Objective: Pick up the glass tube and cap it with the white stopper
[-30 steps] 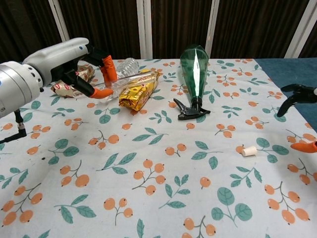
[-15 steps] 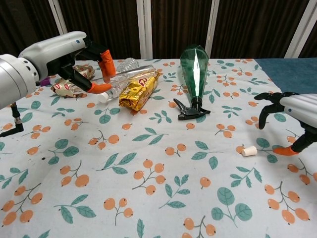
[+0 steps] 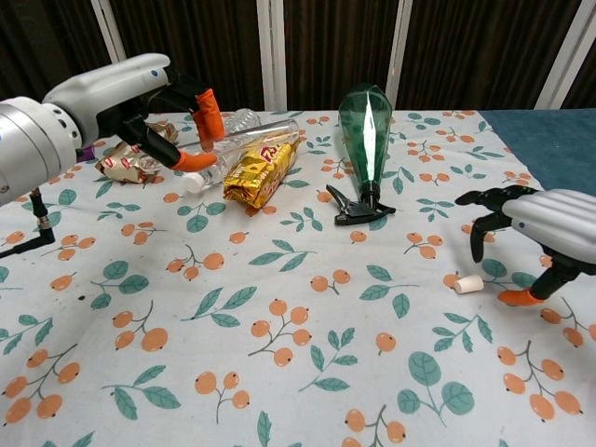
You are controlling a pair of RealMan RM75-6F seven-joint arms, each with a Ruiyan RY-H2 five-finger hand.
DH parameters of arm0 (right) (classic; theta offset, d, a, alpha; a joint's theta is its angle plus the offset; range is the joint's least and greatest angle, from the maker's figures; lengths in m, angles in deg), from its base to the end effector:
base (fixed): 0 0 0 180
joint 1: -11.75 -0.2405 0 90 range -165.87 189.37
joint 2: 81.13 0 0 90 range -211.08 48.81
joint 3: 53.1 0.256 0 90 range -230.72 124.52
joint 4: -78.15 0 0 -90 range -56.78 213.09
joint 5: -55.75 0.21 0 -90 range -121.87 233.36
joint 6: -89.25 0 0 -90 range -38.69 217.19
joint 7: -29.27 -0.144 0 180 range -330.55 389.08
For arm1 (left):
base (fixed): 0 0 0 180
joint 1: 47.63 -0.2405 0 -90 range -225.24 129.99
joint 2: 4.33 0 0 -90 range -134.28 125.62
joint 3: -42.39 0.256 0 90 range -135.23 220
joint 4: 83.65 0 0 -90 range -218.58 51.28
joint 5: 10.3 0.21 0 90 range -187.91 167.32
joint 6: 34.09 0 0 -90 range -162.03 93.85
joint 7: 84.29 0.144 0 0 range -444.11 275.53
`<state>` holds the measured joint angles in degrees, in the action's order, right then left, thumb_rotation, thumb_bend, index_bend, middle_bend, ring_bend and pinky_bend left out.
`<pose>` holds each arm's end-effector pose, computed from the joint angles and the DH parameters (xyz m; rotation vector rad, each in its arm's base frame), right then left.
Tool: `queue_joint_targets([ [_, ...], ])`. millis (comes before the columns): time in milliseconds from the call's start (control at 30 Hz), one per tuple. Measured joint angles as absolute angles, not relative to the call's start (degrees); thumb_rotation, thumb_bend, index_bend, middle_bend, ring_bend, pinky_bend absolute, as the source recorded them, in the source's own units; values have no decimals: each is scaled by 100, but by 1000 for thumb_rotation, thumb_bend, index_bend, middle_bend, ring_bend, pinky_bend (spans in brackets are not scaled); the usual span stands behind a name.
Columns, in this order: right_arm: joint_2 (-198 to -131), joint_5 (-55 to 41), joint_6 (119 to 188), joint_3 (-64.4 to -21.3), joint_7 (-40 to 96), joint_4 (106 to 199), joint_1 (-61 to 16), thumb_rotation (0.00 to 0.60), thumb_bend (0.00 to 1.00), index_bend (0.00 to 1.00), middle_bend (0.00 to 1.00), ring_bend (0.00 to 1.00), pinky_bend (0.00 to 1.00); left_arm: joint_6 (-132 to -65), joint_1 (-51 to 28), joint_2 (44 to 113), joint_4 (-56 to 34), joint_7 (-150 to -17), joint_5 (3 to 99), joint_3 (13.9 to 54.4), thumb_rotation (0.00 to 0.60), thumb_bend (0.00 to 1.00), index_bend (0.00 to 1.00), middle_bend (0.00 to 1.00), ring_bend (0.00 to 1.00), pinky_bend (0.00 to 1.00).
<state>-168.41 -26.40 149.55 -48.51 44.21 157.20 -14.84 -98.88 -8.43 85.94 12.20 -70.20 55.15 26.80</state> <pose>-0.2374 -0.2814 -0.0059 1.8758 -0.8525 0.8219 -0.0989 0.3235 0.0057 -1.6603 -1.1333 -1.2889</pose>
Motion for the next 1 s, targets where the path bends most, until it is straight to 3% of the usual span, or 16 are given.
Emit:
queue_joint_targets([
  [1000, -17162, -2452, 14892, -4924, 4663, 15467, -1635, 600, 327, 497, 85, 0, 0, -9942, -843, 8525, 1214, -7059, 5438, 2714, 600, 509, 663, 509, 55, 0],
])
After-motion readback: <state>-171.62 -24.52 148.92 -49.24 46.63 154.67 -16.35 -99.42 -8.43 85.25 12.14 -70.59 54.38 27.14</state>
